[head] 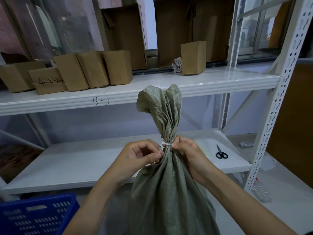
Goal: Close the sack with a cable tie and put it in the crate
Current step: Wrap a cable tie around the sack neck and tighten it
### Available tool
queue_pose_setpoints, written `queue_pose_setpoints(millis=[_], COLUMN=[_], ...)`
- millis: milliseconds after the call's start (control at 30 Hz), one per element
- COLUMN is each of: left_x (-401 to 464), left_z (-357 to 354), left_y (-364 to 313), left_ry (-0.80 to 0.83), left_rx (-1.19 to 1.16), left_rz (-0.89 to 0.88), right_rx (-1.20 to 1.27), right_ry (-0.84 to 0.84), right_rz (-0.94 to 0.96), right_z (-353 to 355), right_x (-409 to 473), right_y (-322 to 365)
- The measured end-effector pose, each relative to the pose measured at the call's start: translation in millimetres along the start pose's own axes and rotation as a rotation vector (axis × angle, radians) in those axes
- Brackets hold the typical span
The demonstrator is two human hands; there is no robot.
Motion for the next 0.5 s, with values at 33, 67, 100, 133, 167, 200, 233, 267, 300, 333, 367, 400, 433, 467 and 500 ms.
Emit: queue_pose_setpoints(millis=[33, 67, 100, 133, 167, 200, 233, 267, 300, 333, 367, 400, 433, 467, 500], left_x=[0, 1, 1, 2, 2, 3, 4, 5, 6, 7, 7, 8, 8, 8, 8], left_z=[-1, -3, -5, -6, -7, -8, -9, -10, -11, -10, -10, -10, -9, -9, -8], left_y=[2, 4, 6, 8, 11, 13, 16, 18, 19, 20, 21, 22, 22, 23, 23], left_ry=[0.010, 0.027, 0.047, 0.061, 0.067, 0.065, 0.058, 0.048, 0.037, 0.026, 0.021, 0.020, 0.024, 0.029, 0.032], left_rx=[-0.049, -0.094, -0.129, -0.156, -0.188, -0.219, -0.250, -0.276, -0.299, -0.318, -0.330, -0.337, -0.347, -0.362, -0.373], left_rz=[0.017, 0.047, 0.077, 0.100, 0.113, 0.117, 0.114, 0.108, 0.105, 0.105, 0.106, 0.107, 0.107, 0.105, 0.104], right_rx=[0.010, 0.019, 0.025, 0.024, 0.018, 0.014, 0.014, 0.015, 0.015, 0.013, 0.016, 0.024, 0.038, 0.052, 0.061], right_ry=[0.015, 0.024, 0.026, 0.023, 0.017, 0.012, 0.011, 0.013, 0.020, 0.026, 0.032, 0.038, 0.045, 0.055, 0.065], right_rz=[-0.010, -0.020, -0.027, -0.030, -0.031, -0.030, -0.028, -0.027, -0.028, -0.032, -0.038, -0.047, -0.055, -0.063, -0.066], right_z=[0, 0, 1, 2, 3, 5, 6, 7, 8, 9, 10, 12, 14, 15, 15], right_x=[0, 0, 0, 1, 1, 2, 2, 3, 4, 5, 6, 7, 8, 9, 9], right_y=[0, -1, 0, 0, 0, 0, 1, 0, 0, -1, -1, -2, -4, -4, -5])
Point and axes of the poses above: each hand's wrist, its own x-axis towards the middle knuckle, its own z-axis out of the back of the hand, y = z × x, the point moved 1 cm from there along x, towards the middle knuckle, and after that the axes turned 4 degrees about y, right-handed, at the moved point
